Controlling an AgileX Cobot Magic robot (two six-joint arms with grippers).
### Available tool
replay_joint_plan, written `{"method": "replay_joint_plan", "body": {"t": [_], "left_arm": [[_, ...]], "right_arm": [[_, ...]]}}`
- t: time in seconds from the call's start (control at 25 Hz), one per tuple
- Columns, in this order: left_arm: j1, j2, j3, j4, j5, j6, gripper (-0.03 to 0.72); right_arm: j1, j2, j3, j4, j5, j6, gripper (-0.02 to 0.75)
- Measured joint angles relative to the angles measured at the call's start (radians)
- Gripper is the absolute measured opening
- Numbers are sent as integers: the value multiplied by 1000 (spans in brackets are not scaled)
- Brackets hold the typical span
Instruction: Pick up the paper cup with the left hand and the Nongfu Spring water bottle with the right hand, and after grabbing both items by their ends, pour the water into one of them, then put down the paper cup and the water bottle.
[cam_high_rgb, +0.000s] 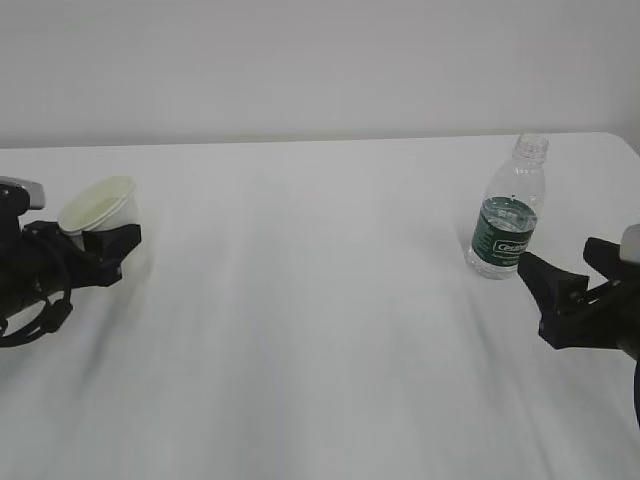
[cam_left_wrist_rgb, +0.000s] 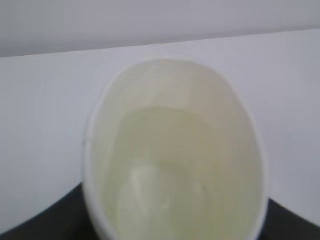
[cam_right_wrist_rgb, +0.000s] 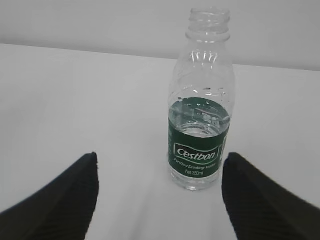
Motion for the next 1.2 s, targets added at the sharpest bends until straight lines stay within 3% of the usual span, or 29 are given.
{"method": "replay_joint_plan", "body": {"t": [0.2, 0.84, 1.2], "left_arm": [[0, -39, 60, -97, 0, 71, 404], [0, -156, 152, -293, -6, 109, 403], [0, -172, 246, -323, -6, 114, 403]], "right_arm": [[0, 0, 0, 0, 2, 0, 587], [0, 0, 0, 0, 6, 0, 587], [0, 0, 0, 0, 6, 0, 587]]}}
